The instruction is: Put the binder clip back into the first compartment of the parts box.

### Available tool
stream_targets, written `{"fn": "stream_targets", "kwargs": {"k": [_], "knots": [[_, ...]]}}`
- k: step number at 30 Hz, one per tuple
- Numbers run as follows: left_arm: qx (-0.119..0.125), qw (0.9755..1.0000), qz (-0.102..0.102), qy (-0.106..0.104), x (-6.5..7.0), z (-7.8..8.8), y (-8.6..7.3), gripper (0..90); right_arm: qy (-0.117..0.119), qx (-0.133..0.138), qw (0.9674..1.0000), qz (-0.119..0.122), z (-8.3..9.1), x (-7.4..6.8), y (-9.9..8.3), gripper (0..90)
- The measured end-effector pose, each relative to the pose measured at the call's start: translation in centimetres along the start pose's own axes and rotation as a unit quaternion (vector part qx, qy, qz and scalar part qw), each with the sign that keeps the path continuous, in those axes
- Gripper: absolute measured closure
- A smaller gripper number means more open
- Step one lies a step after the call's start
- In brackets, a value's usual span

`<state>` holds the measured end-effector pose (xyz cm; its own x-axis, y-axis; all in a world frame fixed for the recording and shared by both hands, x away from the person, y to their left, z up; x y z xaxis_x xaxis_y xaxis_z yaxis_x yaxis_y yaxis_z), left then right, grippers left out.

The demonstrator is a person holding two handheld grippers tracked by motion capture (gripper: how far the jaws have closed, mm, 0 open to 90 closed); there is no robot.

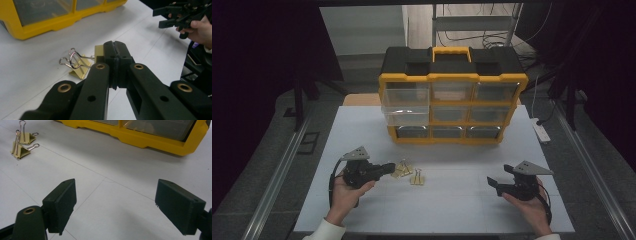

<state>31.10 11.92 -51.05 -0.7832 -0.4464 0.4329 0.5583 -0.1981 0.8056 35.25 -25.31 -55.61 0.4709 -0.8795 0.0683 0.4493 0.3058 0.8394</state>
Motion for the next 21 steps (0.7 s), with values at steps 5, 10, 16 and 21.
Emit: {"fn": "stream_targets", "kwargs": {"k": [5,10,16,21], "knots": [[0.017,0.9998,-0.012,0.001,0.6,0.7,0.8,89.4,-0.003,0.004,1.0000,-0.002,0.1,0.1,0.1,17.9],[0.036,0.9991,-0.021,0.003,1.1,1.6,1.6,89.4,-0.008,0.004,1.0000,-0.004,0.2,0.4,0.1,17.9],[0.054,0.9981,-0.030,0.003,1.9,2.8,2.7,89.4,-0.009,0.005,0.9999,-0.006,0.1,0.4,0.1,17.9],[0.069,0.9966,-0.044,0.000,2.7,3.9,4.4,89.4,-0.016,0.009,0.9997,-0.014,0.2,0.7,0.2,18.0]]}}
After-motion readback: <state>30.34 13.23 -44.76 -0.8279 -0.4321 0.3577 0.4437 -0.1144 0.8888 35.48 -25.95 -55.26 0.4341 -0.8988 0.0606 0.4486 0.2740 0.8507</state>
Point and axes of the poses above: each handheld gripper's, and its own axes: z roughly backward along the jaws, y roughly out of its top, x roughly to its right, the point moved 9 cm from there along -z, roughly forward along the jaws, and after that the axes turned 12 degrees about -y, right-handed, at the moved point
